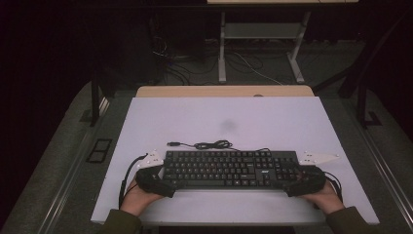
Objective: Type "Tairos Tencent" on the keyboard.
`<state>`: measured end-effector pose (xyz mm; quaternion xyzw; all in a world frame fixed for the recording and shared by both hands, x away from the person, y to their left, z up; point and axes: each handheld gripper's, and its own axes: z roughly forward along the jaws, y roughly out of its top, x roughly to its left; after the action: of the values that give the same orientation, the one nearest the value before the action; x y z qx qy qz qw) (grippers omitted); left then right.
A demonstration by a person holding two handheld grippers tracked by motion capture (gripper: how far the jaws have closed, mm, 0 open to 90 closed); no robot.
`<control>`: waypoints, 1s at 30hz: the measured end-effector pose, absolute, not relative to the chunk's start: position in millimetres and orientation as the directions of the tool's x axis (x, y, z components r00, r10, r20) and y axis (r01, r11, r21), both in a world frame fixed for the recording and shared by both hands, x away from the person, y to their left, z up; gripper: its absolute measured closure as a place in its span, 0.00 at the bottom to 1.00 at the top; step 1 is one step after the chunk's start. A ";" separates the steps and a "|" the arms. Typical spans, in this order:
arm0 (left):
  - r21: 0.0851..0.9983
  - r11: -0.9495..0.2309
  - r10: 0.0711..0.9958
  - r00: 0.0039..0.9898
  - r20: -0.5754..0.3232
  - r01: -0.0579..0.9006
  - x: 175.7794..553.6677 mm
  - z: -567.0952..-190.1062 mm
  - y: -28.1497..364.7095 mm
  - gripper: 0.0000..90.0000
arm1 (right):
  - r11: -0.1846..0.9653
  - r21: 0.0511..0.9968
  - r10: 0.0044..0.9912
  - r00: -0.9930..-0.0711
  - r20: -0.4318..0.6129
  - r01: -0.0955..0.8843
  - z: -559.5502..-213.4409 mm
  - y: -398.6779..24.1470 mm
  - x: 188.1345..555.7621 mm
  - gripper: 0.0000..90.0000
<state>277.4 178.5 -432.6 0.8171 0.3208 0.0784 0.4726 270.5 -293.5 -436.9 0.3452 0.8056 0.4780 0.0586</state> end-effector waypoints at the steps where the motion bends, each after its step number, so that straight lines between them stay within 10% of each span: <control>1: 0.822 -0.350 0.597 0.783 -0.173 0.449 277.5 -432.4 178.8 0.00 | 0.305 0.811 0.612 -0.756 0.234 0.499 -436.8 -293.6 270.6 0.13; 30: 0.830 -0.339 0.592 0.786 -0.178 0.443 275.8 -430.0 177.6 0.00 | 0.303 0.828 0.570 -0.786 0.239 0.472 -426.6 -275.8 276.3 0.13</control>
<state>275.8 177.6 -430.0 0.8144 0.3177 0.0779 0.4793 276.3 -275.8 -426.6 0.3233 0.8058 0.4937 0.0499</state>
